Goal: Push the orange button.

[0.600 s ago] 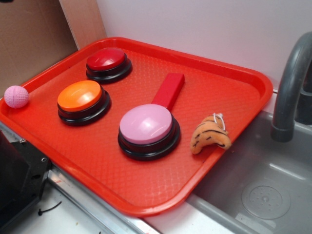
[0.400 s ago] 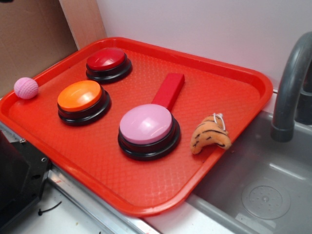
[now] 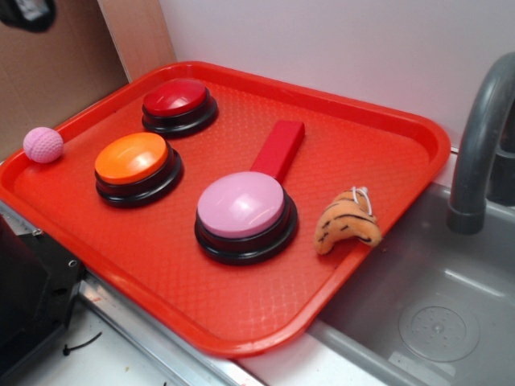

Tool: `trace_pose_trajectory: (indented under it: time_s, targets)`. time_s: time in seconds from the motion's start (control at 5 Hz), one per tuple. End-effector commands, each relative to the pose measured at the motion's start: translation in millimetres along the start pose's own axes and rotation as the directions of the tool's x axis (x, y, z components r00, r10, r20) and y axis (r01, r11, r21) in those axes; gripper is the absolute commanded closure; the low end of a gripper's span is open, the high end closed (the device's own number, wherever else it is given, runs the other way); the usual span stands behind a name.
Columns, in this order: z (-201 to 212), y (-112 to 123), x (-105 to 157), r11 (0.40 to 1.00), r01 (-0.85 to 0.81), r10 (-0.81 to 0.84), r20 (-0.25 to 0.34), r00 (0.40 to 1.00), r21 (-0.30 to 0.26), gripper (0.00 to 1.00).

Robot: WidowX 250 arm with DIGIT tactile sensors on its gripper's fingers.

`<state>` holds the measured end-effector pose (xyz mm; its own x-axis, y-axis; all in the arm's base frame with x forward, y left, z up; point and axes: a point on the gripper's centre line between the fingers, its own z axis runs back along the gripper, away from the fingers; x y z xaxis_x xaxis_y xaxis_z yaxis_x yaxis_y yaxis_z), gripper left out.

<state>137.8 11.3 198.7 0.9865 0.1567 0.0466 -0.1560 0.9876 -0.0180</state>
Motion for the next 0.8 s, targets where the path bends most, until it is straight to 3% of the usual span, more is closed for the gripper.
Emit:
trace_pose_trajectory:
  time_s: [0.0,0.6]
  targets:
    - [-55,1,41,0.991,-0.124,0.127,0.064,0.99,-0.044,0.0]
    - [-114,19,49,0.993,-0.088,0.084,0.057,0.995,0.081,0.0]
